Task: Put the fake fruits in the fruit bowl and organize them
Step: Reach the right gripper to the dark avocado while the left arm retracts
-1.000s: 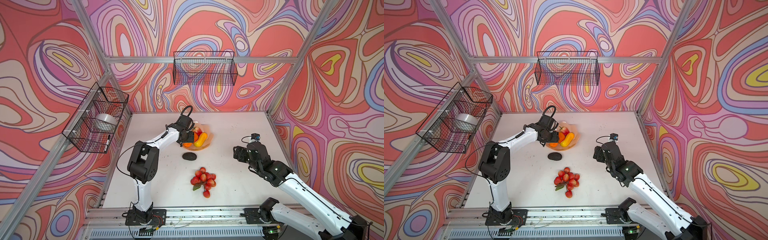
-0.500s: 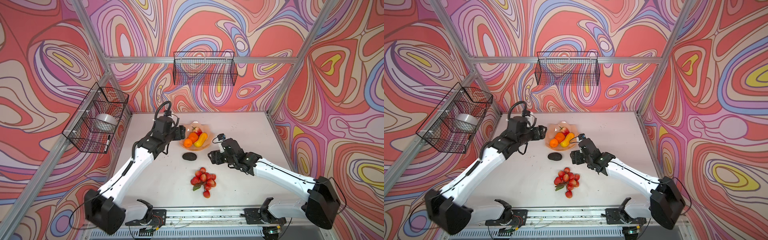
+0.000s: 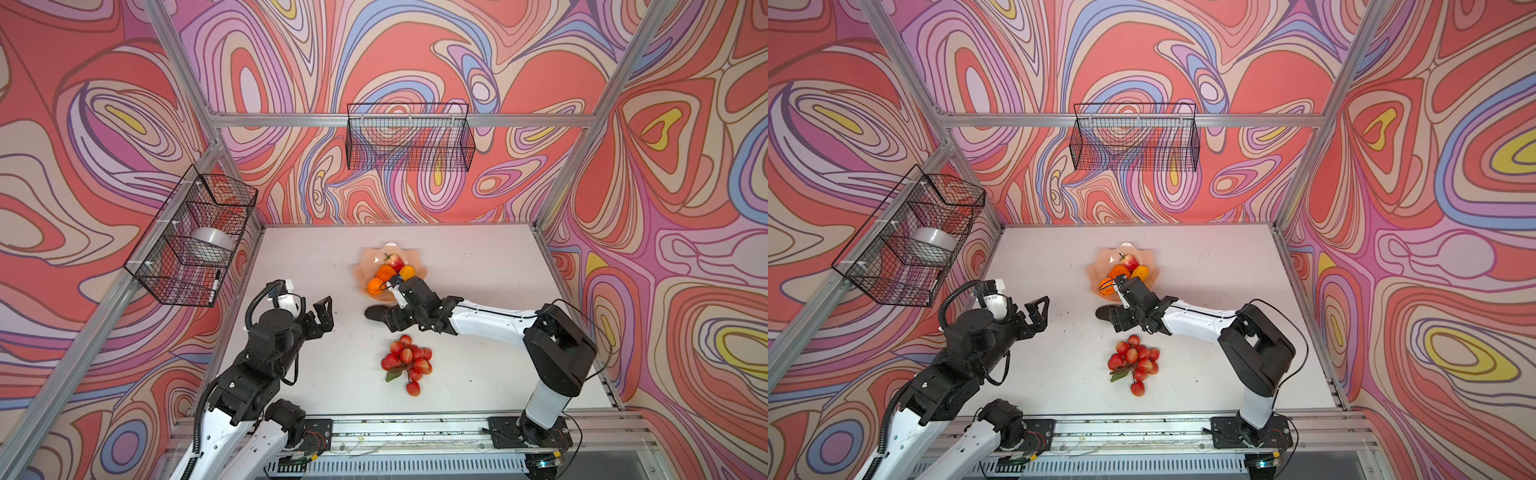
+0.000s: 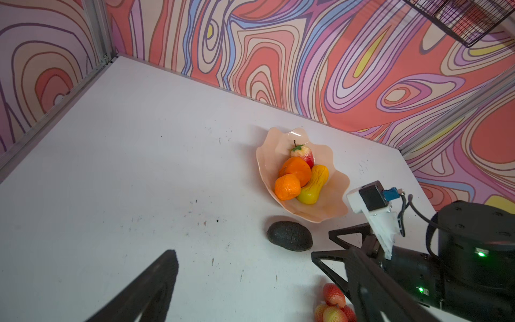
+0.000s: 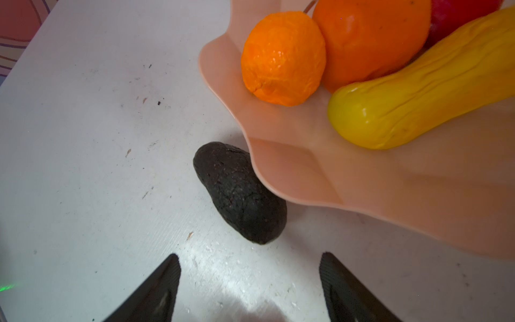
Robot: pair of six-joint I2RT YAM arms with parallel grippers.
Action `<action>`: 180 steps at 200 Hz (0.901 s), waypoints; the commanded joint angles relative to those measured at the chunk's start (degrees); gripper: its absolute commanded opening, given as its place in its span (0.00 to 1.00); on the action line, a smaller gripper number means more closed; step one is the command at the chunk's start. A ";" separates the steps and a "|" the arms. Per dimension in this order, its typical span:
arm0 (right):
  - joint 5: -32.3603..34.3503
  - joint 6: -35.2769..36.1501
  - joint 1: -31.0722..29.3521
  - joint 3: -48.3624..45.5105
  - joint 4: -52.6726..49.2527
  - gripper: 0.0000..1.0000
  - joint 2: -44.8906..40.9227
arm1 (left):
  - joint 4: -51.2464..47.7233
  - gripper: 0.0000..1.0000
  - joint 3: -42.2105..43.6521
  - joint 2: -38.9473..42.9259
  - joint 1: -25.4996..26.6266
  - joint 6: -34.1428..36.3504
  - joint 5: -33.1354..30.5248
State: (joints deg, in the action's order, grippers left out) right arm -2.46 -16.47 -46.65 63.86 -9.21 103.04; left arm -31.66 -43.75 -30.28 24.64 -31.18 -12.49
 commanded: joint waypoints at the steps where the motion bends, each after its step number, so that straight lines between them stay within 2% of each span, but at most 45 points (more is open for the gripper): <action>1: 1.59 0.74 -0.18 2.07 1.74 0.83 2.86 | -3.71 0.94 -0.87 0.31 -0.33 -1.44 -1.72; 52: 3.85 1.38 -1.11 5.58 3.06 0.82 7.93 | -4.57 0.95 -1.21 -0.13 -0.37 -0.89 -1.37; 96: 2.62 1.05 -3.03 8.46 3.58 0.81 11.40 | -5.33 0.95 -0.11 1.01 -0.37 -0.21 -1.80; 180: 4.48 0.18 -6.33 11.83 0.07 0.79 13.20 | -6.36 0.95 -0.41 2.19 -0.37 -0.39 -2.66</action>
State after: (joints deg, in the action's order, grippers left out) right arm 0.34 -16.08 -52.97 72.84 -7.49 114.24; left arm -36.32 -43.77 -28.86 24.64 -31.53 -14.04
